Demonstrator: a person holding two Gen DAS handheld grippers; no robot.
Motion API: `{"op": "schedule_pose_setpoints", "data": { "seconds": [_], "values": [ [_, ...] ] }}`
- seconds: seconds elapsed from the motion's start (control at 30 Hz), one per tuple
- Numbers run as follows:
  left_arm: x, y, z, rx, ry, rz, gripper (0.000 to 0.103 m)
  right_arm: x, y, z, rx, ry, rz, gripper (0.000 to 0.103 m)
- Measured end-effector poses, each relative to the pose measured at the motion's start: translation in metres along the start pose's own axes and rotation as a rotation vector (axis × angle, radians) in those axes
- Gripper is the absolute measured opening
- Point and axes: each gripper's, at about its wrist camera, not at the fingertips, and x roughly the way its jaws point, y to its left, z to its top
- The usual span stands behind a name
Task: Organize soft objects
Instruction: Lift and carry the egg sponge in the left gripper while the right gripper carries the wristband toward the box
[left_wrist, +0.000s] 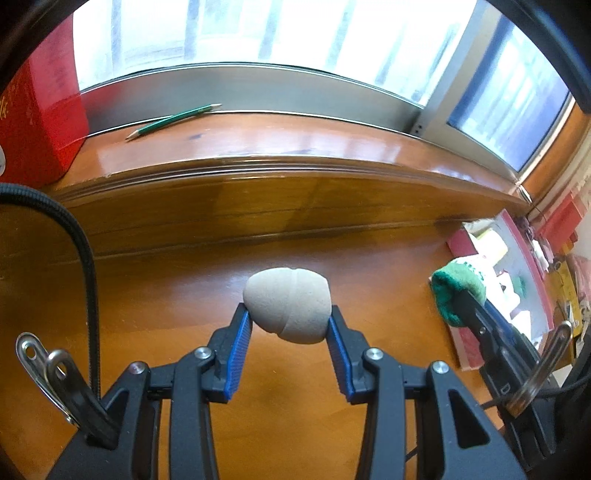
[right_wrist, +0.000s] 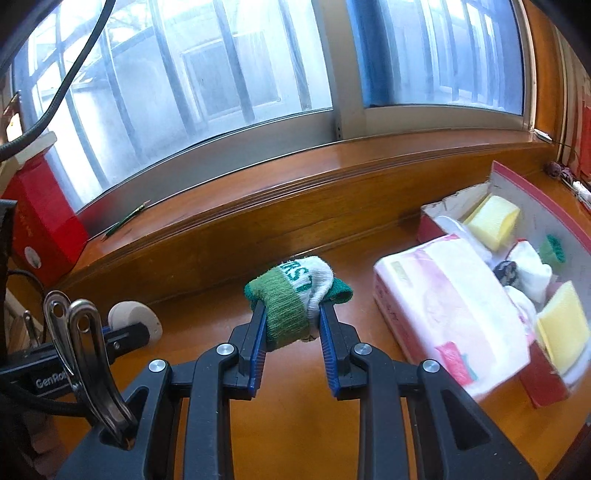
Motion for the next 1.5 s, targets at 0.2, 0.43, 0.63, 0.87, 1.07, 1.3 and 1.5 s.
{"op": "schedule_pose_setpoints", "data": {
  "seconds": [0.2, 0.43, 0.63, 0.87, 1.07, 1.3, 1.5],
  "values": [
    [-0.008, -0.014, -0.008, 0.027, 0.003, -0.007, 0.042, -0.021, -0.009, -0.004, 0.006, -0.011, -0.002, 0.027],
    [-0.021, -0.034, -0.017, 0.071, 0.003, -0.027, 0.042, -0.041, -0.019, -0.011, 0.014, -0.026, -0.003, 0.027],
    [-0.029, -0.053, -0.026, 0.115, 0.014, -0.049, 0.042, -0.061, -0.029, -0.018, 0.019, -0.038, -0.012, 0.027],
    [-0.035, -0.082, -0.038, 0.171, 0.030, -0.079, 0.042, -0.083, -0.051, -0.026, 0.045, -0.044, -0.029, 0.027],
    [-0.034, -0.105, -0.047, 0.220, 0.052, -0.097, 0.042, -0.097, -0.066, -0.036, 0.060, -0.036, -0.049, 0.027],
    [-0.032, -0.130, -0.060, 0.280, 0.082, -0.123, 0.042, -0.108, -0.082, -0.045, 0.077, -0.029, -0.073, 0.027],
    [-0.031, -0.153, -0.073, 0.342, 0.112, -0.152, 0.042, -0.116, -0.099, -0.050, 0.100, -0.032, -0.103, 0.027]
  ]
}}
